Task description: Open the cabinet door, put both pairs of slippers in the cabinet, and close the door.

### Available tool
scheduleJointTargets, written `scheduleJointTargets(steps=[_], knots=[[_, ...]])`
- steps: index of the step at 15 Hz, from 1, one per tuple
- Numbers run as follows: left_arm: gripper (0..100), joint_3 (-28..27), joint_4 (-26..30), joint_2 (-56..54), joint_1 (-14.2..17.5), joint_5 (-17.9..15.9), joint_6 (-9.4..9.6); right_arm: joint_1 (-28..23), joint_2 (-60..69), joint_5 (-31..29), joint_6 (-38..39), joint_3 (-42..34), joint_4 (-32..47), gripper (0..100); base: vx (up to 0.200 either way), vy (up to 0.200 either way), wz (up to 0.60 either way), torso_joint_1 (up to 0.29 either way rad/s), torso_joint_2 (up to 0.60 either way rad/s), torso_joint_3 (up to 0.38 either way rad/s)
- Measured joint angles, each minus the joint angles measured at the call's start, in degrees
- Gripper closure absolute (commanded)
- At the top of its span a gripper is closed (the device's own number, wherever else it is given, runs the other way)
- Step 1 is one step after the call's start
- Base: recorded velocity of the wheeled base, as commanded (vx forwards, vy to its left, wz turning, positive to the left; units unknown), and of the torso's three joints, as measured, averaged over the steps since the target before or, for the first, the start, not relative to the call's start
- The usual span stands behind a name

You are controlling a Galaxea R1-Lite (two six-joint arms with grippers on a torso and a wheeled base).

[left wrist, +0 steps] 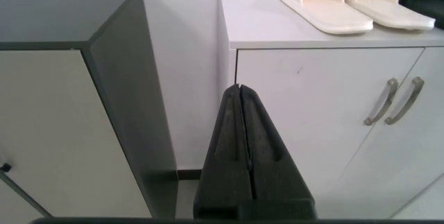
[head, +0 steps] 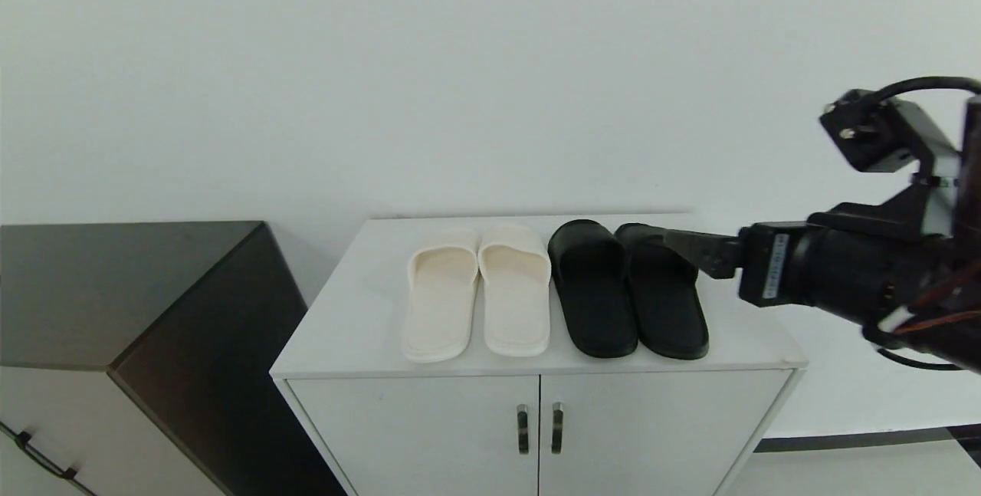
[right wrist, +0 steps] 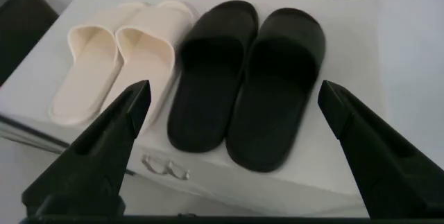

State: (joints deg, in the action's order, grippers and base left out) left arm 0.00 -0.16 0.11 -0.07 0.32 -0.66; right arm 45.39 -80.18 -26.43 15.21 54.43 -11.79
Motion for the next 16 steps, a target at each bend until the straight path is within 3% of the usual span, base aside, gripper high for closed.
scheduleJointTargets(steps=[8, 12, 16], knots=[[100, 0.0, 0.0, 0.0, 0.0, -0.1, -0.1, 0.9, -19.5, -11.4, 1.5, -0.7, -17.5, 0, 0.0, 0.0, 0.0, 0.0, 0.0, 0.0], [100, 0.0, 0.0, 0.0, 0.0, -0.1, -0.21, -1.8, -27.1, -11.4, 0.9, 0.1, -23.0, 0, 0.0, 0.0, 0.0, 0.0, 0.0, 0.0], [100, 0.0, 0.0, 0.0, 0.0, -0.1, -0.21, -5.3, -32.6, -7.5, -3.1, 3.6, -27.8, 0, 0.0, 0.0, 0.0, 0.0, 0.0, 0.0]])
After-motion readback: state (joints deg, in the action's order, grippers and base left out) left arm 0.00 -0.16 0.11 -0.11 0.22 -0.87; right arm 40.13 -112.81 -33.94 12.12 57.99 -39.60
